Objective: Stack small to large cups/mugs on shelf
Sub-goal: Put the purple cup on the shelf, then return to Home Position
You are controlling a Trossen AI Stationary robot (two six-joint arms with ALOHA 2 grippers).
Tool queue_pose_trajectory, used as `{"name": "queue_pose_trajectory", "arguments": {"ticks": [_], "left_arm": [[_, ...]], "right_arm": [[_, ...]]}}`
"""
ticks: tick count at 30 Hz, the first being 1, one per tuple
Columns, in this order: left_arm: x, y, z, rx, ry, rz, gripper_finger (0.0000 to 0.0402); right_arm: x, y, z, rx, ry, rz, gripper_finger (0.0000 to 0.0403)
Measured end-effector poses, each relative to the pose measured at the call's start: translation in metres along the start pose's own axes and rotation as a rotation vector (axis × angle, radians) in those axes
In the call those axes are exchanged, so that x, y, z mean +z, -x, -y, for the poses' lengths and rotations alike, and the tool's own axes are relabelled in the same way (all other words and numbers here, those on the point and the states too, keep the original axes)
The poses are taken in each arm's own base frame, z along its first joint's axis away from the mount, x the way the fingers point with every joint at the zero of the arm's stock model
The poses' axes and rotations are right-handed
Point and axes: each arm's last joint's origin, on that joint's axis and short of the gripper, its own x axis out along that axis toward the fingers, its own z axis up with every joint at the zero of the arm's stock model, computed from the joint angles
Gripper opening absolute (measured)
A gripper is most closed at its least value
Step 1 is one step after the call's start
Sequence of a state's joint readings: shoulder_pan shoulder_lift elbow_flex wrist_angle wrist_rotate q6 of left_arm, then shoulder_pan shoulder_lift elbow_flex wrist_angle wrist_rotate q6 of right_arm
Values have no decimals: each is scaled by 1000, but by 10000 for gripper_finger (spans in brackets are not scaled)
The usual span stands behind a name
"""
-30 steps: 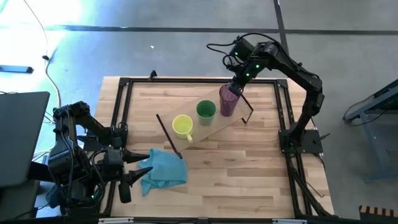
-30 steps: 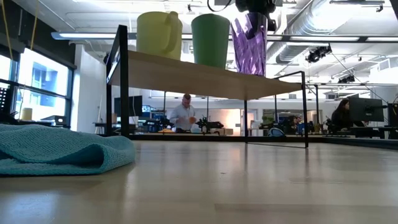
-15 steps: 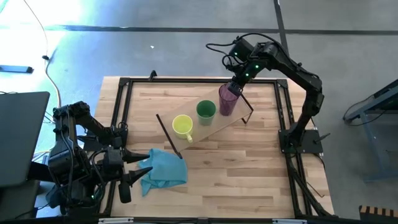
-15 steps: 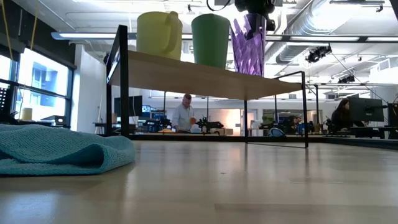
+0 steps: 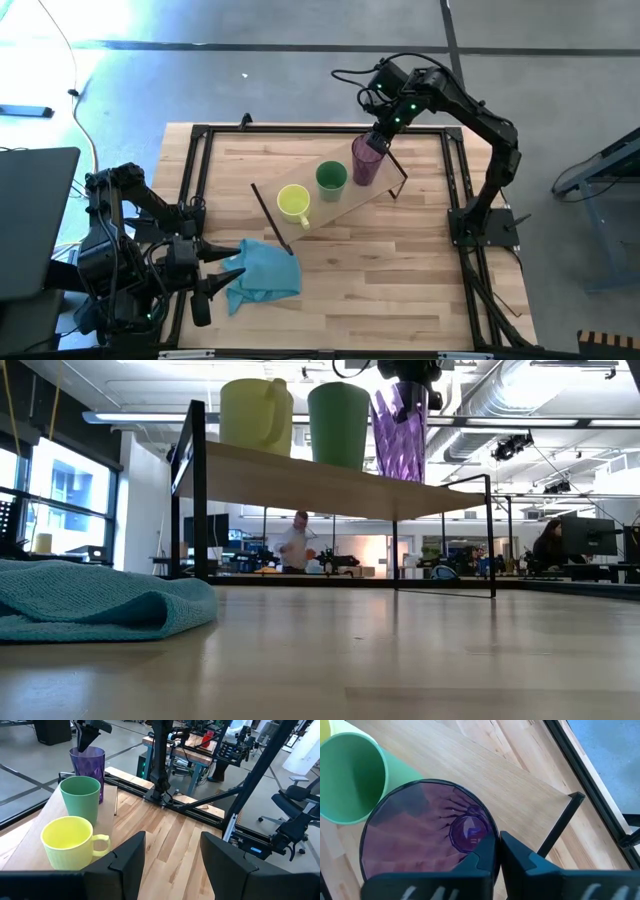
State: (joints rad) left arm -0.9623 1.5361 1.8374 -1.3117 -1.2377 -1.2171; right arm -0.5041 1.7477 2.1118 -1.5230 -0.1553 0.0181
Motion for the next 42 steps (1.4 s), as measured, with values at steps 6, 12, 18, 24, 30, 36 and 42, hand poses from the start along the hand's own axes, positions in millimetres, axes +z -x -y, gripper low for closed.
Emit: {"name": "queue_pose_trajectory", "arguments": {"ticks": [6, 12, 18, 24, 30, 36, 42], "left_arm": [[0, 0, 0, 0, 0, 0, 177], [0, 0, 0, 0, 0, 0, 177], [0, 0, 0, 0, 0, 0, 177], [0, 0, 0, 0, 0, 0, 177], [0, 0, 0, 0, 1, 0, 177], [0, 0, 0, 0, 2, 0, 177], [0, 0, 0, 0, 1, 0, 177]], "right_arm": [[0, 0, 0, 1, 0, 0, 31], [0, 0, 0, 2, -1, 0, 50], [0, 0, 0, 8, 0, 0, 53], [0, 0, 0, 8, 1, 1, 53], [1, 0, 0, 11, 11, 6, 53], [2, 0, -1, 22, 22, 16, 53], [1, 1, -1, 23, 30, 17, 53]]}}
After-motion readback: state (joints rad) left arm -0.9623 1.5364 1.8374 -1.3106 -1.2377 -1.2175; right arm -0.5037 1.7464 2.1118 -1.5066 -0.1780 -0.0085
